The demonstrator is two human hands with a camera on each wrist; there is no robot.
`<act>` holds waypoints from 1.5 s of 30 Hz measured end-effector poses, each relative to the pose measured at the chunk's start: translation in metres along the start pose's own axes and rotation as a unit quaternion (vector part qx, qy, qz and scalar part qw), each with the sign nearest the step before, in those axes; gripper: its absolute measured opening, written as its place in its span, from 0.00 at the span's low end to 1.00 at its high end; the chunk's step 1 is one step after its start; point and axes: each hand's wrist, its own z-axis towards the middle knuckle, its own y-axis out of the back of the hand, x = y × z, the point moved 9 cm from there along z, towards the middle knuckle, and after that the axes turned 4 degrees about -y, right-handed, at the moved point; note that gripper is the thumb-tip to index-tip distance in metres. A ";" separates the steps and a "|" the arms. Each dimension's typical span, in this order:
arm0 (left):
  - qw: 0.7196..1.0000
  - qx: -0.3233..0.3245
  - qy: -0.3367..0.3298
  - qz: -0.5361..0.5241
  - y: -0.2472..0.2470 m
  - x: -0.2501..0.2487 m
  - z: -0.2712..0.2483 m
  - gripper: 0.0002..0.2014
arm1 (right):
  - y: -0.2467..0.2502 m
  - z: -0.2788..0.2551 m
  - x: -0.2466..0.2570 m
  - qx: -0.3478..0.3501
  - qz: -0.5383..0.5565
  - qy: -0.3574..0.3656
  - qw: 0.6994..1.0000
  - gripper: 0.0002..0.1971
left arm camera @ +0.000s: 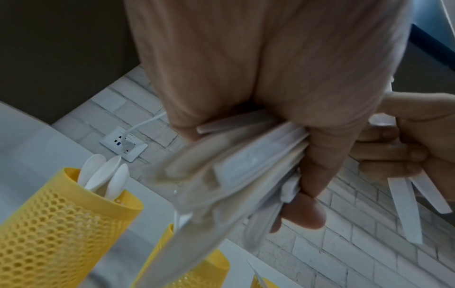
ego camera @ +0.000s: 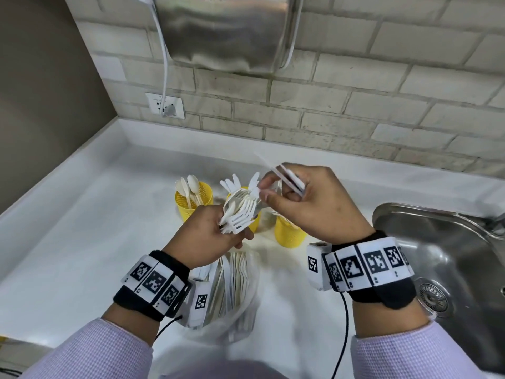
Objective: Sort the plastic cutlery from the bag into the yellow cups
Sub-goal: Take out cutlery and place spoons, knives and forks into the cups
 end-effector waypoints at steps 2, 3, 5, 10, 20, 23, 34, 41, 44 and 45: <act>1.000 0.004 0.003 -0.006 -0.001 0.001 0.000 0.09 | -0.002 0.001 -0.006 0.012 -0.011 -0.012 1.000 0.03; 1.000 0.006 0.005 -0.010 -0.002 0.001 -0.001 0.08 | -0.002 0.001 -0.006 0.013 -0.012 -0.010 1.000 0.03; 1.000 0.009 0.009 -0.022 -0.003 0.000 -0.002 0.06 | -0.002 0.002 -0.006 0.020 -0.006 -0.003 1.000 0.03; 0.999 0.012 0.009 -0.039 -0.003 -0.003 -0.002 0.04 | 0.010 0.003 0.001 -0.001 0.067 0.029 0.997 0.03; 0.999 0.024 0.006 -0.032 -0.005 -0.007 -0.003 0.04 | 0.013 0.004 -0.008 -0.053 0.276 -0.018 0.960 0.08; 0.999 0.027 0.007 -0.044 -0.005 -0.012 -0.004 0.04 | 0.006 0.001 -0.005 -0.029 0.165 -0.010 0.986 0.10; 0.999 0.030 0.017 -0.028 -0.005 -0.021 -0.007 0.04 | 0.022 0.006 -0.012 -0.129 0.370 -0.035 0.920 0.16; 0.999 0.031 0.021 -0.023 -0.005 -0.022 -0.007 0.05 | 0.055 -0.002 -0.005 -0.235 0.486 0.033 0.841 0.12; 0.999 0.031 0.025 -0.029 -0.006 -0.022 -0.006 0.04 | 0.061 -0.006 0.000 -0.259 0.389 0.054 0.883 0.08; 0.999 0.031 0.026 -0.030 -0.006 -0.022 -0.006 0.04 | 0.059 -0.007 0.002 -0.253 0.333 0.055 0.907 0.06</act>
